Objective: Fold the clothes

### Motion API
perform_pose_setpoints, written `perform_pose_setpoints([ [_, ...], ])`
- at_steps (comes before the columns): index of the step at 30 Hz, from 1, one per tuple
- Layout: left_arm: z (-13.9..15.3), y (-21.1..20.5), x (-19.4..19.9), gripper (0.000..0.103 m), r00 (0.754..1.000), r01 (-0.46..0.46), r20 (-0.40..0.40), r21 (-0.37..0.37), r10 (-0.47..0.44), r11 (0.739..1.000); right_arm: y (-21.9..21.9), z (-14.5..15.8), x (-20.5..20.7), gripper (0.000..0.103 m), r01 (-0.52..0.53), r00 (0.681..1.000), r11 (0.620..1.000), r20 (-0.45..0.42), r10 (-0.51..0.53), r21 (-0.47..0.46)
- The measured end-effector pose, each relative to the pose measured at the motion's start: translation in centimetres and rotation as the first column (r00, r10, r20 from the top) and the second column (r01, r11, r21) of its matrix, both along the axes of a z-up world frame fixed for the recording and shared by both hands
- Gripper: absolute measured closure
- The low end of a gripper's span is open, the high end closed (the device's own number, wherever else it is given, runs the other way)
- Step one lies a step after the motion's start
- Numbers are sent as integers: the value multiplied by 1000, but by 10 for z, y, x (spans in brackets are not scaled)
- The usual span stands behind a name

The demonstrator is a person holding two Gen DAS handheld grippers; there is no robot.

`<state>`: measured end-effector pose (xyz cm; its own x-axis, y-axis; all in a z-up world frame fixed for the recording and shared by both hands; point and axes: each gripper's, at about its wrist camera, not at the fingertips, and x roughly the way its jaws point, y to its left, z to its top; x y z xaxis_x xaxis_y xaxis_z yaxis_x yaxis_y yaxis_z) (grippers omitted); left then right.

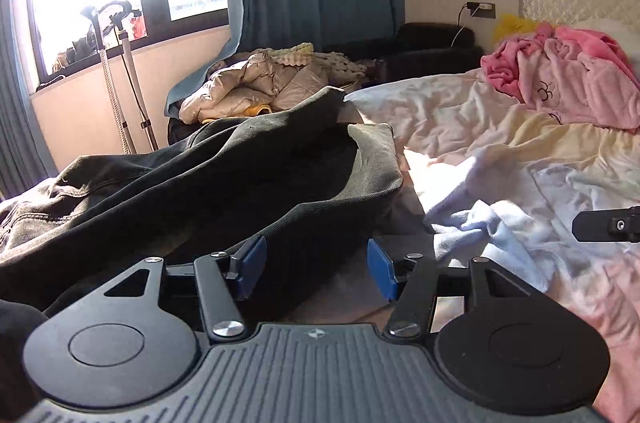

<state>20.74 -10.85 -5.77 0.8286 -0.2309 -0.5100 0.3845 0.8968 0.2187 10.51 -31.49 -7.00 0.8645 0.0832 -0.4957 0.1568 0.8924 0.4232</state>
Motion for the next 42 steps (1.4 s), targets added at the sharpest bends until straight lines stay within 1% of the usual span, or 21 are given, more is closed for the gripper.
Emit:
perform_pose_setpoints([
  [1, -7, -13, 10, 43, 1000, 23, 2, 39, -23, 999, 0, 0, 0, 0, 1, 1000, 1000, -2, -1, -1],
  [4, -25, -46, 37, 43, 997, 73, 25, 123, -77, 990, -2, -5, 4, 0, -6, 1000, 1000, -13, 6, 12],
  [6, -37, -67, 56, 43, 994, 92, 40, 189, -101, 978, -2, -8, 8, 0, -7, 1000, 1000, -25, 8, 15],
  [8, -50, -85, 76, 43, 993, 99, 32, 251, -111, 963, -3, -11, 11, 0, -11, 999, 1000, -32, 12, 19],
  [11, -71, -106, 105, 43, 992, 128, -54, 291, -118, 948, -2, -16, 17, 0, -21, 999, 1000, -35, 22, 22],
  [13, -82, -113, 114, 43, 992, 127, -50, 318, -117, 939, -1, -18, 20, 0, -30, 999, 999, -38, 31, 18],
  [14, -85, -114, 118, 47, 993, 120, -45, 315, -112, 941, -1, -19, 22, 0, -36, 999, 999, -35, 36, 14],
  [15, -83, -113, 121, 54, 994, 108, -47, 284, -98, 953, 0, -21, 24, 0, -41, 999, 999, -35, 41, 11],
  [16, -80, -110, 125, 76, 995, 91, -57, 246, -79, 965, 1, -23, 26, 0, -46, 998, 999, -40, 47, 10],
  [17, -77, -107, 127, 88, 996, 78, -65, 218, -65, 973, 2, -25, 27, 0, -50, 998, 999, -46, 51, 13],
  [19, -67, -100, 126, 97, 996, 78, -62, 187, -67, 979, 2, -30, 29, 0, -55, 997, 998, -55, 56, 22],
  [21, -50, -90, 120, 98, 997, 75, -31, 160, -71, 984, 1, -31, 30, 0, -51, 997, 998, -60, 53, 31],
  [23, -26, -79, 110, 98, 998, 69, -20, 96, -67, 993, 1, -30, 28, 0, -45, 998, 998, -51, 47, 31],
  [26, 10, -61, 87, 98, 997, 75, -1, 17, -75, 997, 1, -25, 23, 0, -35, 999, 999, -28, 35, 23],
  [30, 51, -25, 41, 98, 995, 103, 0, -76, -103, 992, 2, -16, 17, 0, -31, 1000, 999, 4, 31, 12],
  [32, 68, -4, 15, 98, 993, 115, 10, -139, -114, 984, 3, -11, 13, 0, -34, 999, 999, 26, 34, 6],
  [35, 85, 30, -21, 98, 995, 101, 18, -255, -99, 962, 3, -3, 6, 0, -35, 998, 999, 60, 35, 1],
  [37, 88, 57, -46, 98, 998, 68, 21, -344, -65, 936, 5, 1, 3, 0, -38, 997, 999, 73, 38, -3],
  [40, 76, 87, -70, 98, 1000, -5, 13, -456, 12, 890, 7, 5, 0, 0, -45, 995, 999, 90, 45, -9],
  [42, 65, 98, -80, 98, 998, -47, 1, -512, 55, 857, 10, 6, -1, 0, -57, 994, 998, 89, 59, -23],
])
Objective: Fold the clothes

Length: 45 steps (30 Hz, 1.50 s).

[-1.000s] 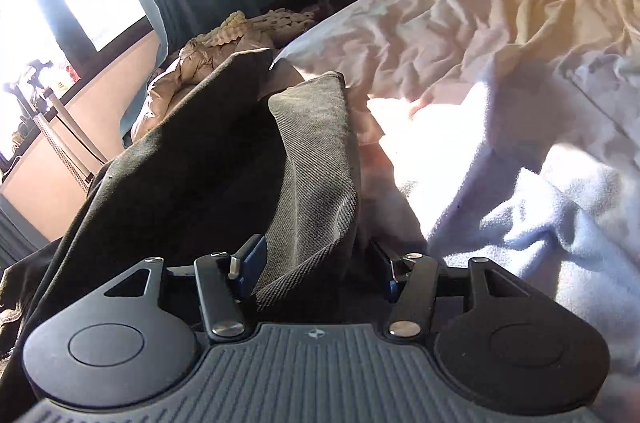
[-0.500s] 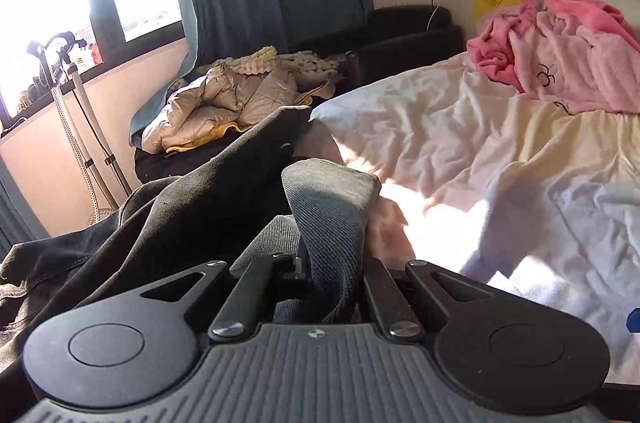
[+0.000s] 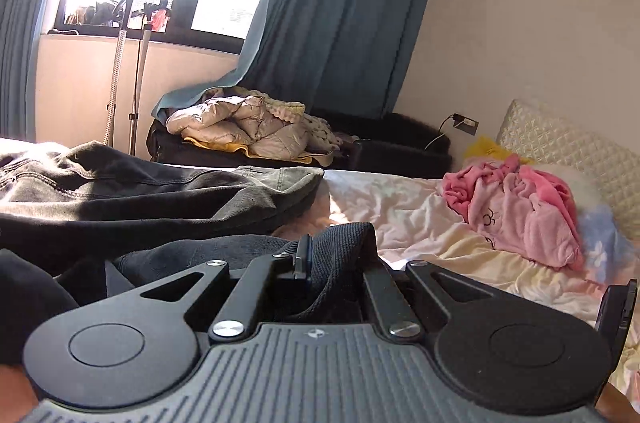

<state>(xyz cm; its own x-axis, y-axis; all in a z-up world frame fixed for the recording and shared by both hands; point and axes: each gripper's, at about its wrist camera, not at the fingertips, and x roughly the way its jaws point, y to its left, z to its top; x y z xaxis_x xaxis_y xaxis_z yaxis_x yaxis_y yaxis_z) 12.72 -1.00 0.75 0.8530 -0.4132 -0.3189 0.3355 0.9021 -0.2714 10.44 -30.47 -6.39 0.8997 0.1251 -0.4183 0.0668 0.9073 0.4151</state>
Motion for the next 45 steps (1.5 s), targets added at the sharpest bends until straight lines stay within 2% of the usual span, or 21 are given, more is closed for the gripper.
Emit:
perform_pose_setpoints([
  [4, -21, 15, -13, 98, 997, -72, -9, -104, 72, 992, 12, -2, -2, 0, -64, 998, 997, -4, 64, -44],
  [8, -26, 24, -16, 97, 996, -90, -5, -152, 90, 984, 34, -6, -3, 0, -146, 989, 980, -22, 144, -135],
  [13, -29, 34, -15, 97, 996, -89, 8, -196, 92, 977, 67, -14, 4, 0, -253, 967, 929, -57, 247, -271],
  [17, -33, 37, -12, 97, 996, -86, 3, -236, 89, 968, 85, -25, 10, 0, -319, 948, 887, -91, 306, -335],
  [20, -34, 39, -10, 96, 996, -81, 1, -259, 84, 962, 93, -33, 15, 0, -349, 937, 871, -108, 332, -346],
  [23, -34, 41, -10, 96, 996, -83, 0, -269, 86, 960, 101, -43, 20, 0, -409, 912, 855, -122, 391, -318],
  [26, -34, 42, -10, 96, 996, -90, -6, -279, 92, 956, 115, -48, 17, 1, -466, 883, 818, -114, 456, -336],
  [29, -34, 43, -12, 96, 995, -94, -4, -284, 97, 954, 127, -43, 7, 1, -445, 882, 798, -44, 469, -407],
  [32, -34, 41, -13, 97, 995, -96, -1, -283, 100, 954, 127, -41, 5, 3, -353, 917, 839, 26, 398, -414],
  [33, -35, 40, -13, 97, 995, -97, -1, -280, 101, 955, 126, -41, 5, 7, -331, 924, 851, 43, 380, -408],
  [35, -36, 38, -13, 97, 995, -98, -2, -274, 101, 957, 123, -41, 5, 23, -294, 933, 865, 74, 352, -406],
  [37, -36, 37, -13, 97, 995, -100, -2, -270, 104, 958, 118, -39, 4, 53, -277, 936, 883, 100, 337, -379],
  [38, -36, 36, -13, 97, 995, -100, -2, -268, 104, 958, 116, -36, 3, 62, -266, 937, 893, 120, 328, -363],
  [39, -36, 35, -14, 97, 994, -101, 0, -265, 105, 959, 114, -32, 1, 77, -251, 938, 900, 142, 317, -356],
  [40, -36, 35, -14, 97, 994, -103, 3, -262, 107, 960, 112, -28, -1, 84, -235, 938, 905, 162, 307, -355],
  [43, -37, 34, -14, 97, 994, -107, 4, -256, 112, 961, 100, -13, -6, 91, -193, 941, 935, 216, 262, -298],
  [45, -37, 33, -14, 97, 995, -97, 0, -253, 101, 963, 89, -1, -9, 92, -161, 941, 956, 255, 224, -243],
])
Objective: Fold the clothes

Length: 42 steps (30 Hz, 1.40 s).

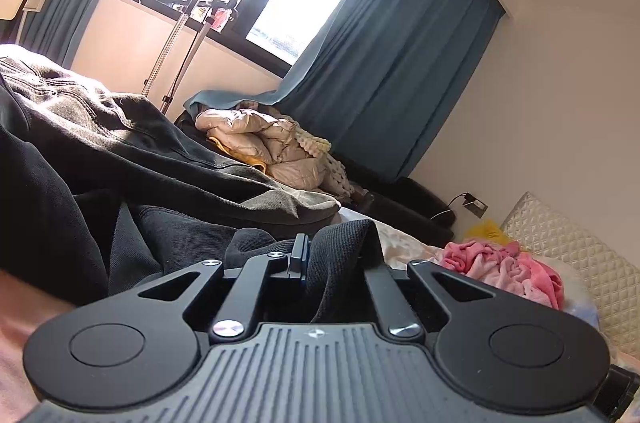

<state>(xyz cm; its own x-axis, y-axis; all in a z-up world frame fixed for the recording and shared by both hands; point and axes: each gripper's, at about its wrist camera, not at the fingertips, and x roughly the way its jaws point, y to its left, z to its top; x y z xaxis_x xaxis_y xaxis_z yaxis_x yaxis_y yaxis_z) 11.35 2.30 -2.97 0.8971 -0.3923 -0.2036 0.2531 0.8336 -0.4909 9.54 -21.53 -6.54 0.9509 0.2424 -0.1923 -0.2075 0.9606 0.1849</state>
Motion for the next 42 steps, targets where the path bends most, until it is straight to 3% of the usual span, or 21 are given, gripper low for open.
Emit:
perform_pose_setpoints([
  [2, -1, -5, -1, 96, 1000, 22, 1, 16, -22, 1000, -10, 13, -5, 93, 28, 999, 998, 34, -30, 53],
  [6, -2, -18, -4, 93, 997, 71, 10, 60, -72, 996, -22, 35, -18, 93, 93, 988, 993, 114, -101, 71],
  [9, -4, -28, -7, 86, 994, 109, 20, 99, -112, 989, -32, 46, -29, 93, 142, 975, 986, 160, -154, 89],
  [14, -7, -42, -12, 59, 989, 139, 36, 152, -146, 978, -46, 54, -35, 94, 209, 953, 972, 198, -228, 111],
  [20, -11, -55, -19, 49, 980, 177, 57, 194, -191, 965, -63, 65, -44, 94, 294, 912, 946, 256, -321, 139],
  [23, -12, -59, -23, 49, 975, 192, 67, 214, -210, 958, -81, 64, -41, 94, 334, 899, 924, 233, -372, 187],
  [28, -12, -60, -29, 48, 976, 187, 67, 218, -206, 958, -118, 44, -27, 94, 406, 892, 873, 91, -443, 270],
  [32, 1, -29, -34, 46, 993, 115, 12, 150, -118, 982, -131, 25, -6, 94, 445, 889, 832, -50, -456, 330],
  [35, 22, 15, -40, 29, 999, -34, -18, 89, 35, 995, -129, 23, 0, 94, 450, 889, 831, -75, -452, 327],
  [37, 37, 54, -41, 27, 989, -136, -45, 36, 138, 990, -127, 26, -3, 94, 443, 892, 834, -73, -446, 329],
  [39, 47, 95, -39, 26, 963, -247, -109, 8, 247, 969, -126, 28, -8, 94, 438, 895, 837, -69, -441, 329],
  [42, 45, 166, -34, 26, 884, -423, -248, -63, 397, 904, -122, 29, -14, 94, 437, 896, 843, -66, -440, 314],
])
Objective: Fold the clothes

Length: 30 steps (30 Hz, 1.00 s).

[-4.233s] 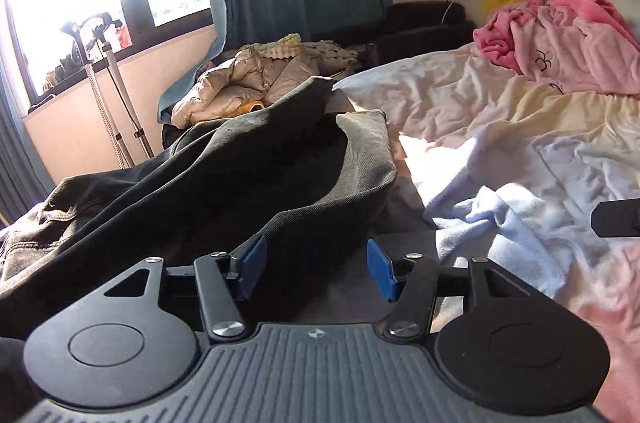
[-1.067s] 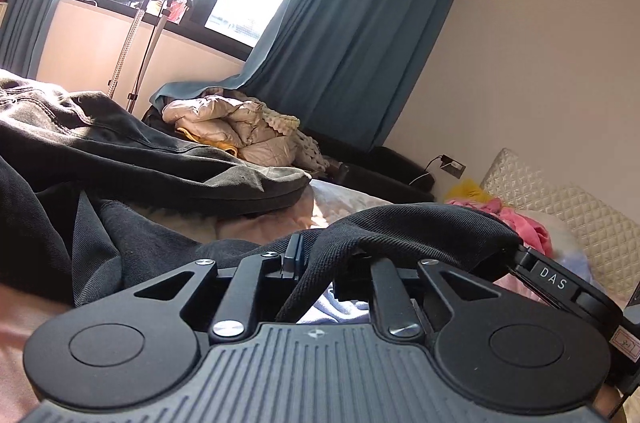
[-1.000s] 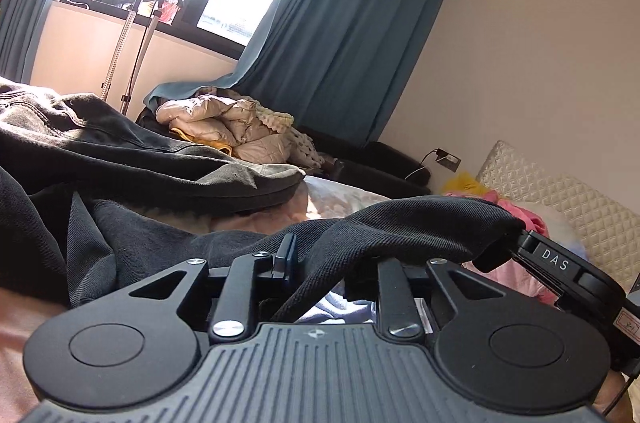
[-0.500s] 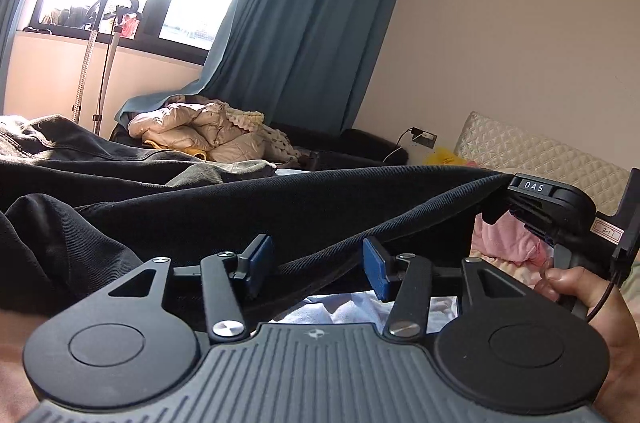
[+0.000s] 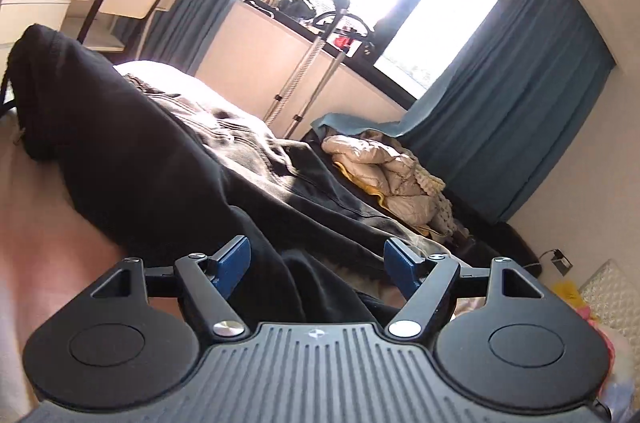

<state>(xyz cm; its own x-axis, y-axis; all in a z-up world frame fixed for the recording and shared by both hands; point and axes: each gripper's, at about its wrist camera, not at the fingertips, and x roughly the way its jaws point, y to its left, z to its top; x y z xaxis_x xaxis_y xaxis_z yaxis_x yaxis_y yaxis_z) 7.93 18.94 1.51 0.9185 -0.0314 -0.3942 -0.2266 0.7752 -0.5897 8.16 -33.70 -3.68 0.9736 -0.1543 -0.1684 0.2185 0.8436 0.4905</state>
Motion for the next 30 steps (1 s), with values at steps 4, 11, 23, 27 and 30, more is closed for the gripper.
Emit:
perform_pose_setpoints([
  [4, -33, 101, 4, 26, 983, -180, -76, -227, 167, 957, 3, -1, -2, 94, 2, 1000, 1000, -7, -3, -11],
  [11, -73, 189, 32, 31, 966, -256, -71, -325, 247, 910, 13, -1, 3, 94, 11, 1000, 996, -12, -12, -91],
  [23, -22, 163, 60, 92, 993, -116, 8, -150, 118, 982, 22, 25, -18, 94, 31, 999, 996, 38, -28, -80],
  [27, 4, 169, 45, 93, 996, -49, 68, -222, 65, 974, 24, 61, -39, 94, 52, 992, 985, 122, -33, -163],
  [30, 16, 173, 39, 93, 997, -22, 71, -254, 41, 967, 15, 93, -38, 94, 74, 989, 977, 144, -45, -202],
])
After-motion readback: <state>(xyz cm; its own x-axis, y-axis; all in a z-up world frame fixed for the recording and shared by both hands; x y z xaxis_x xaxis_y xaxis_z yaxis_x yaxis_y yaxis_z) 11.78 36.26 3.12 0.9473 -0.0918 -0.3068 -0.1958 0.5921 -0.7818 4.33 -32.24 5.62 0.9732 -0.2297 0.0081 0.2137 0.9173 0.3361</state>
